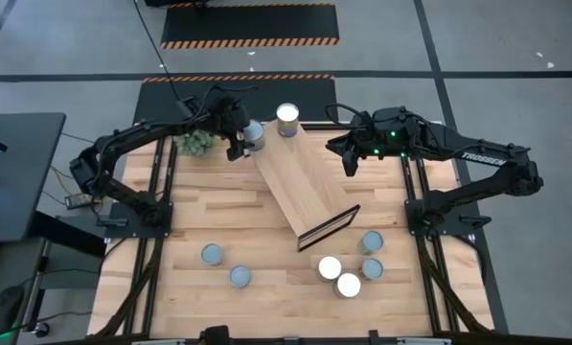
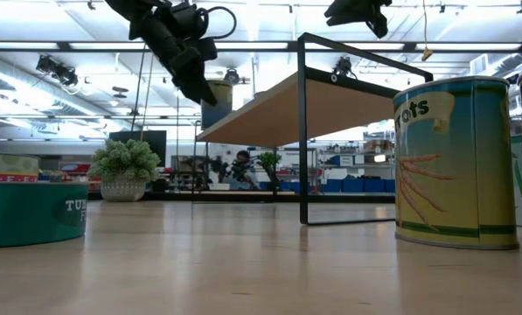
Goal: Pick and place cans onto a shelf
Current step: Put the canned peas on the shelf
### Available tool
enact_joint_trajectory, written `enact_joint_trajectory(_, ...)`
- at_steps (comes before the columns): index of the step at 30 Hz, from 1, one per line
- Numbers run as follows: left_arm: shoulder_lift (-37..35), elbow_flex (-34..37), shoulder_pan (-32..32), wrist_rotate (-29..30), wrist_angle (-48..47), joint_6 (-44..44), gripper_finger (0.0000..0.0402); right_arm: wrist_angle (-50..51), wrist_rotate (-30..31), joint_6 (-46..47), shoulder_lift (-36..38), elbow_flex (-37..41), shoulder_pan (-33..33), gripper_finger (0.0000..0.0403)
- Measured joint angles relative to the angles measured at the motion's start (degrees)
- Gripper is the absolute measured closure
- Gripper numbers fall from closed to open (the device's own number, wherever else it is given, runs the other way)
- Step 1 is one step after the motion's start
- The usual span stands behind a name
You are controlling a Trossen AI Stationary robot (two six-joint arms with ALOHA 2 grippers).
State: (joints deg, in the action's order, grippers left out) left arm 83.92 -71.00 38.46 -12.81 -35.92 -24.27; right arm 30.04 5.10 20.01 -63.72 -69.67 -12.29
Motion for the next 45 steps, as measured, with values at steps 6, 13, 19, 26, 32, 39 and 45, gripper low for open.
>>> enact_joint_trajectory(6, 0.04, 0.03, -0.11, 0.02, 0.18, 1.41, 0.0083, 0.00, 0.00, 0.30, 0.00, 0.00, 0.00, 0.0318)
enact_joint_trajectory(13, 0.36, 0.31, -0.11, 1.79, 0.38, 2.39, 0.0022, 0.00, -0.02, 0.88, -0.01, 0.00, 0.00, 0.0318)
enact_joint_trajectory(19, 0.28, 0.28, -0.15, 4.22, 1.31, 0.65, 0.0015, -0.10, -0.02, 0.88, -0.02, 0.00, -0.02, 0.0318)
enact_joint_trajectory(26, 0.20, 0.26, -1.48, 5.76, 2.49, -3.28, 0.0019, -0.90, -0.03, 0.98, -0.02, 0.00, -0.02, 0.0318)
enact_joint_trajectory(32, 0.17, 0.20, -1.78, 5.76, 4.96, -3.38, 0.0019, -0.90, -0.03, 1.07, 0.00, 0.00, -0.02, 0.0318)
enact_joint_trajectory(39, 0.17, 0.17, -1.79, 5.74, 7.38, -3.34, 0.0019, -0.96, -0.02, 1.03, -0.01, 0.00, -0.02, 0.0318)
enact_joint_trajectory(45, 0.11, 0.17, -1.78, 5.77, 8.75, -2.98, 0.0019, -1.82, -0.02, 0.94, 0.00, 0.00, -0.02, 0.0318)
